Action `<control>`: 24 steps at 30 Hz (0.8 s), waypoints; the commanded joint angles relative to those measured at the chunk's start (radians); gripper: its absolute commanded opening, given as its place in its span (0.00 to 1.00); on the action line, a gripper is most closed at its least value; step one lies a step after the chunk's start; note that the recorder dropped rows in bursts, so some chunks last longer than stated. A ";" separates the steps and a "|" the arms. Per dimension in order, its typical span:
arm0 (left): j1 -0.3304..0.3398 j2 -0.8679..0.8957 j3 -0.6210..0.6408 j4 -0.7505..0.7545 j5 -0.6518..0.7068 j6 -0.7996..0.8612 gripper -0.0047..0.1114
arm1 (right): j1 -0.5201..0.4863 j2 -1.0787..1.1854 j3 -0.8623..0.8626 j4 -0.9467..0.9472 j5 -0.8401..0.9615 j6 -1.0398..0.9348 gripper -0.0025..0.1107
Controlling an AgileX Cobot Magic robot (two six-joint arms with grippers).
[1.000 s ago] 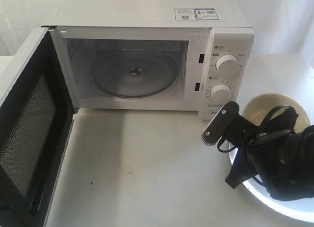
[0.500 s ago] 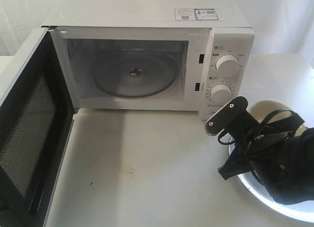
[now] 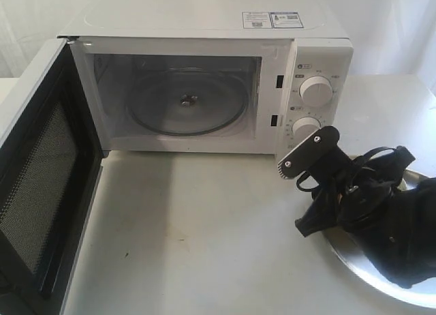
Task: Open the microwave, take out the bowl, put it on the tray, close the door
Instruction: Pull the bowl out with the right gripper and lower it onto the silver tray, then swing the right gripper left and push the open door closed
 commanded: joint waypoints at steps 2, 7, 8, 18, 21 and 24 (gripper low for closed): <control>-0.004 -0.004 -0.004 -0.004 0.001 -0.002 0.04 | 0.045 -0.094 -0.015 -0.025 -0.100 0.093 0.41; -0.004 -0.004 -0.004 -0.004 0.001 -0.002 0.04 | 0.109 -0.167 -0.086 -0.025 -0.282 0.087 0.29; -0.004 -0.004 -0.004 -0.004 0.001 -0.002 0.04 | 0.125 -0.173 -0.108 -0.025 -0.326 0.078 0.23; -0.004 -0.004 -0.004 -0.004 0.001 -0.002 0.04 | 0.302 -0.176 -0.335 -0.025 -0.404 0.007 0.02; -0.004 -0.004 -0.004 -0.004 0.001 -0.002 0.04 | 0.328 -0.176 -0.387 -0.025 -0.414 -0.026 0.02; -0.004 -0.004 -0.004 -0.004 0.001 -0.002 0.04 | 0.346 -0.173 -0.425 -0.025 -0.432 -0.057 0.02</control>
